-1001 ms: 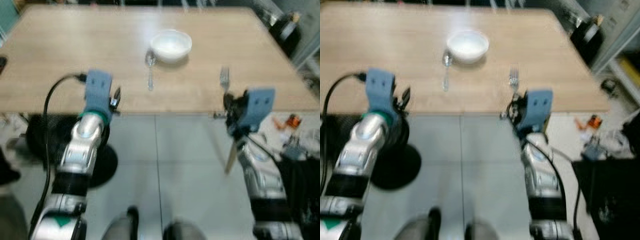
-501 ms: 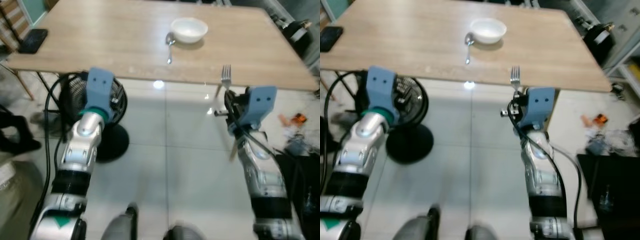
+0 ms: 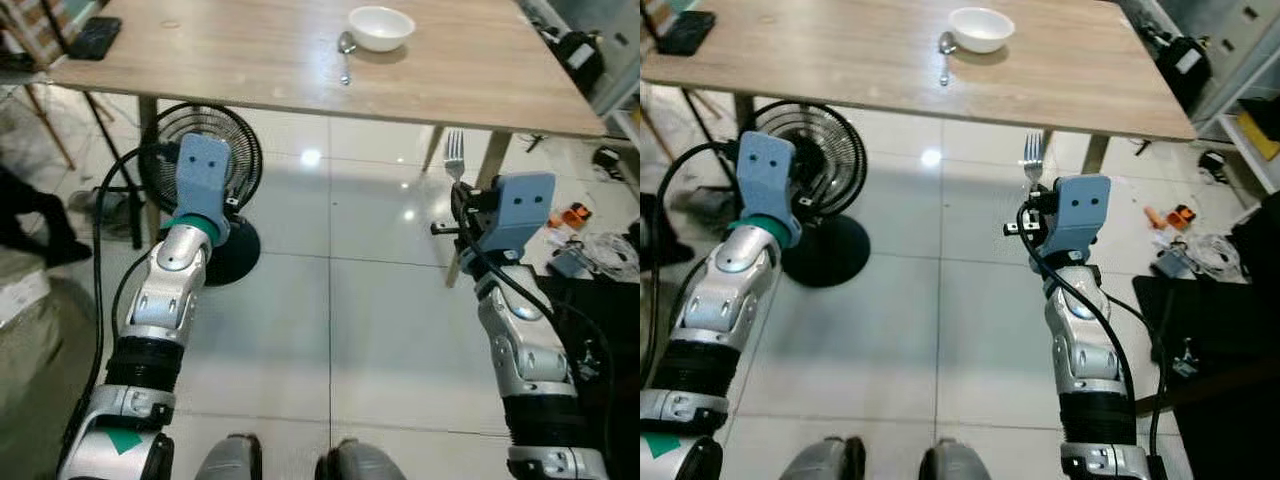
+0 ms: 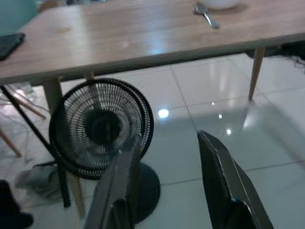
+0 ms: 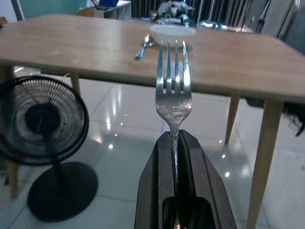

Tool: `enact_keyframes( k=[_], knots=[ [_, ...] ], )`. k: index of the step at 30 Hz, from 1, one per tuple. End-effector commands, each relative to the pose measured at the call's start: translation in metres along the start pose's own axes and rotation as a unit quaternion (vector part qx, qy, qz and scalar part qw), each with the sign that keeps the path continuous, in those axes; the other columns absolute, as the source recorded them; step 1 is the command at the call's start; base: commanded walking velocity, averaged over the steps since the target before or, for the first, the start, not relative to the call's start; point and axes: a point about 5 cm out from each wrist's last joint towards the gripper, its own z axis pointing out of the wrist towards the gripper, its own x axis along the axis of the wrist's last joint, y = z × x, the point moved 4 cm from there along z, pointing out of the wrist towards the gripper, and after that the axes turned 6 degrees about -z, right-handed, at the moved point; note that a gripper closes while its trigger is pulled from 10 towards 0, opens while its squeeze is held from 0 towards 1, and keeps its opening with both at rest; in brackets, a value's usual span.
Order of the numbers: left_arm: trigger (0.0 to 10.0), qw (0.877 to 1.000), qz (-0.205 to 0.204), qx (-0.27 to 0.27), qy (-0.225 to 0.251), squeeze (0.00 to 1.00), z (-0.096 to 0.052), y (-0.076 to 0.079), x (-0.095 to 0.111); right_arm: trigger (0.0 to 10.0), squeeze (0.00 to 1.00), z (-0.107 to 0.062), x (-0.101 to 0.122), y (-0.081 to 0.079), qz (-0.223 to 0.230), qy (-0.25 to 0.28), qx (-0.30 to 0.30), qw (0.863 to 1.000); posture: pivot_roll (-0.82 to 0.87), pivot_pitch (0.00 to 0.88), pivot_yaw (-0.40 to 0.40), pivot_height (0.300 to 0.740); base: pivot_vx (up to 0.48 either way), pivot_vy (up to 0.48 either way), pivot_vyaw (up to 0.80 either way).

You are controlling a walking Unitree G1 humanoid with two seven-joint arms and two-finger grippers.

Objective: Setting the table

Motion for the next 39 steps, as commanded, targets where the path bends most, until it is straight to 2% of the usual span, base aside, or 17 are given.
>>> enact_keyframes(
  k=[1, 6, 24, 39],
  knots=[
    [10.0, 1.000, 0.000, -0.007, 0.000, 0.00, 0.0013, 0.0042, -0.0002, 10.0, 0.00, -0.0020, -0.0017, 0.0045, -0.004, -0.002, -0.008, 1.000, -0.06, 0.000, 0.000, 0.740, -0.379, 0.000, 0.00],
    [10.0, 1.000, -0.001, -0.007, 0.001, 0.00, 0.0019, 0.0048, 0.0003, 10.0, 0.00, -0.0018, -0.0018, 0.0049, -0.003, -0.002, -0.008, 1.000, -0.06, 0.000, 0.000, 0.740, -0.343, 0.000, 0.00],
    [10.0, 1.000, -0.023, -0.015, 0.007, 0.00, 0.0050, 0.0126, 0.0044, 10.0, 0.00, -0.0021, -0.0026, 0.0057, -0.003, -0.004, -0.011, 1.000, -0.06, 0.000, 0.003, 0.740, 0.000, 0.000, 0.00],
    [10.0, 1.000, -0.025, -0.009, 0.004, 0.00, 0.0065, 0.0127, 0.0035, 10.0, 0.00, -0.0018, -0.0036, 0.0065, 0.003, -0.009, -0.011, 1.000, -0.06, 0.000, 0.001, 0.740, 0.000, 0.000, -0.80]
  ],
)
